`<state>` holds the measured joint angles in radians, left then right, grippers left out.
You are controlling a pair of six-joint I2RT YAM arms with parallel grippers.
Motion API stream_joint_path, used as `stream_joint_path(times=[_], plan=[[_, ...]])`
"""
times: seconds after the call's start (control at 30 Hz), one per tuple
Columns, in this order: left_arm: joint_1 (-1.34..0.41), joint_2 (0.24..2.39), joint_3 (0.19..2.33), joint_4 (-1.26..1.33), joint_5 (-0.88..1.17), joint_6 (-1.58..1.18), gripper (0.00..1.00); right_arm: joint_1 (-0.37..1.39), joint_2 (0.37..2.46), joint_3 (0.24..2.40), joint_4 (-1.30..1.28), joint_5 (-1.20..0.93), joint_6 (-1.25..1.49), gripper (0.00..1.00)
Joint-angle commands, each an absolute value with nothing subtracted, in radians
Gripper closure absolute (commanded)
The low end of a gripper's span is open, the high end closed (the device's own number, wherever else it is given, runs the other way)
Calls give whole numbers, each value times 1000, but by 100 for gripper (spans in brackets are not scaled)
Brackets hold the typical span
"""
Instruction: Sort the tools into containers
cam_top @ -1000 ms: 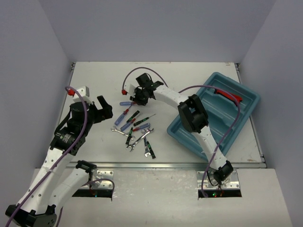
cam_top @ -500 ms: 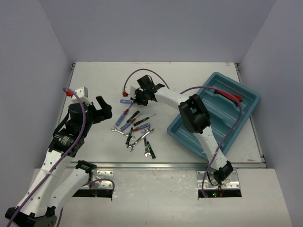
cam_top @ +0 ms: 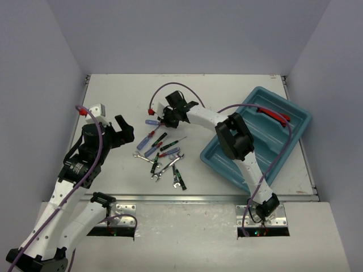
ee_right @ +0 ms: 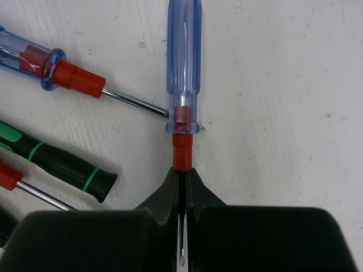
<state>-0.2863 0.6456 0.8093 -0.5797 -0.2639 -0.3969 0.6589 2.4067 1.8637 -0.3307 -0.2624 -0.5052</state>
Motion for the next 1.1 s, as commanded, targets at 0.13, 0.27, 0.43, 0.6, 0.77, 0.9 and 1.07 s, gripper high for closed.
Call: stream_joint_path(times=[0.13,0.27,0.43,0.6,0.77,0.9,1.07], plan=[[-275,634,813,-540,-247,-387,0,646,2303,1885,-262,-264,-428,100],[-275,635,813,-540,-245,-387,0,643,2283,1884,-258,-255,-416,100],[-275,632,813,-538,-244,-385,0,628,2206,1829,-258,-224,-404,100],[-275,615,815,-538,-241,-385,0,547,2026,1693,-258,-178,-402,100],[-275,591,816,-540,-241,-383,0,411,1792,1479,-266,-83,-563,100],[-281,565,815,-543,-252,-387,0,244,1650,1334,-268,-68,-690,100],[-309,549,817,-541,-247,-388,0,80,1520,1171,-211,-6,-841,100]])
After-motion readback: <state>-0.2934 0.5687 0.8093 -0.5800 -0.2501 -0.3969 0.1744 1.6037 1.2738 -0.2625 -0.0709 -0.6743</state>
